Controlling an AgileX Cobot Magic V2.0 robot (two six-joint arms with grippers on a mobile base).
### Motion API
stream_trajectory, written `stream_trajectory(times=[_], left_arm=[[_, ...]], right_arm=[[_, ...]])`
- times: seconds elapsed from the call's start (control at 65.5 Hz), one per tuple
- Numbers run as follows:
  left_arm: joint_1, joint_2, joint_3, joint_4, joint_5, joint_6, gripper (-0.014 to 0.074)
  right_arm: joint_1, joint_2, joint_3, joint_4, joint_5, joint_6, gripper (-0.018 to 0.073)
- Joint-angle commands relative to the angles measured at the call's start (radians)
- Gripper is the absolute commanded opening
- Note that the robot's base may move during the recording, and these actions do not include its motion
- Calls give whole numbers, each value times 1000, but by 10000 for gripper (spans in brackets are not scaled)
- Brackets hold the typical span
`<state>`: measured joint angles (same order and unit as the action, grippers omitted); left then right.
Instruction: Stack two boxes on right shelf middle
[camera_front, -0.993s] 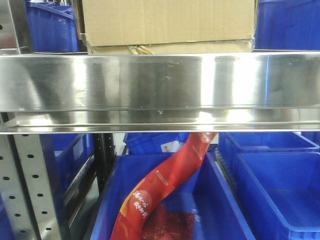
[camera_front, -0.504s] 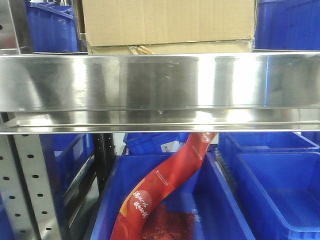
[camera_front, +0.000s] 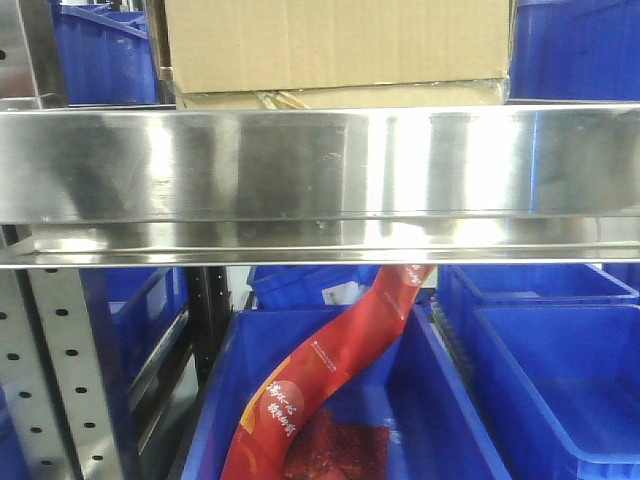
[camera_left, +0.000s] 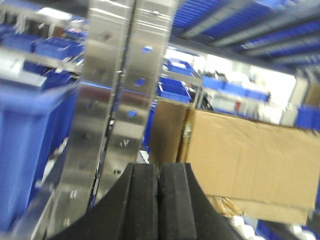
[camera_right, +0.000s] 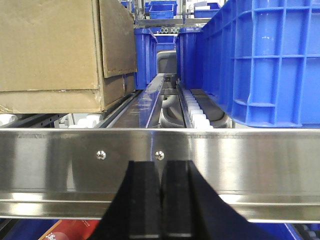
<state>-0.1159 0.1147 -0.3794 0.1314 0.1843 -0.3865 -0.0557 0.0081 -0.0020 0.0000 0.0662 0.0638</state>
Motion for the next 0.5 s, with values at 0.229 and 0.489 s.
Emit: stream_trajectory(times=[0.229, 0.489], left_arm=[[126, -115, 295, -155, -85, 312, -92], [59, -115, 379, -115, -174, 312, -92]], right_arm=[[-5, -8, 2, -8, -24, 2, -162], [-5, -8, 2, -8, -26, 2, -162]])
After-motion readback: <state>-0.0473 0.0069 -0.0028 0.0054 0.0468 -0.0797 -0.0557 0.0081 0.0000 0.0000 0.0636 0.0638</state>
